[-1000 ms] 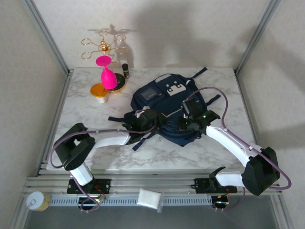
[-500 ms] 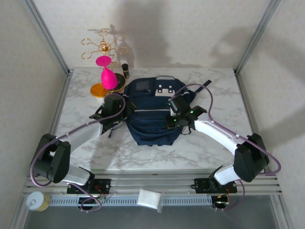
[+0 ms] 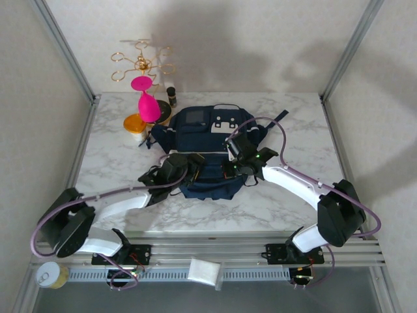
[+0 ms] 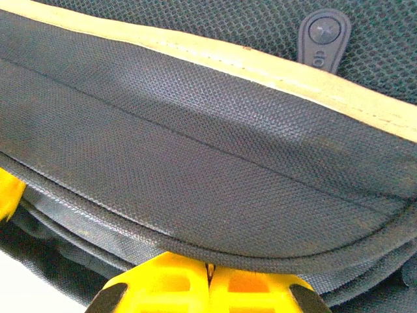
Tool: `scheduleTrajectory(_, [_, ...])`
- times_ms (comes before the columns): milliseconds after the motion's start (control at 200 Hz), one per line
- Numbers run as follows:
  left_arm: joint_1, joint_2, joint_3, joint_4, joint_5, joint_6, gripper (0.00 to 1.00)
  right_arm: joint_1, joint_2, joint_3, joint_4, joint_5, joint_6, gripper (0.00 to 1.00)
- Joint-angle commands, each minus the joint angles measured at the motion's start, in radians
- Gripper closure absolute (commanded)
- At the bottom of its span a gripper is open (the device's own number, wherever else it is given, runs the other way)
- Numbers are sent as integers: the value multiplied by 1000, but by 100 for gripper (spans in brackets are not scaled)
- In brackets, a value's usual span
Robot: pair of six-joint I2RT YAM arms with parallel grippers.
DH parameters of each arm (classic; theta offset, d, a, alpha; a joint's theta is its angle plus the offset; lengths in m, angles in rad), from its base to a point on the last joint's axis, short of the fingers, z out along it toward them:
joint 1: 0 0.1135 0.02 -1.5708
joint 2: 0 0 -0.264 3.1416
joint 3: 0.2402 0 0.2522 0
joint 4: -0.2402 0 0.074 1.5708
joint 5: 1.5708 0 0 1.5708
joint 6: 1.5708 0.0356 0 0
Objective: Pack the student bag
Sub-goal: Zip the student bag at the center of the table.
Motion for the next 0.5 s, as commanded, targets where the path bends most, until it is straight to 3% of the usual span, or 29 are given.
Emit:
scheduleTrajectory(0, [-4,49,57,2,-135,-58,61,-2,-11,3,23,29,-21,100])
scheduleTrajectory(140, [51,29,62,-143,-231,0,100,-46,-41,-10,-47,133,-19,100])
scheduleTrajectory(285, [118,-31,58,-267,-249,139,100,-132,-78,-25,-92,137,-62,100])
scheduleTrajectory(385, [184,-53,65,-396,-249,254,100,-146,-65,3,-143,255,-87,100])
scheduleTrajectory(496, [251,-77,32,-382,-162,372,100,-192,-9,31,-101,287,-115,100])
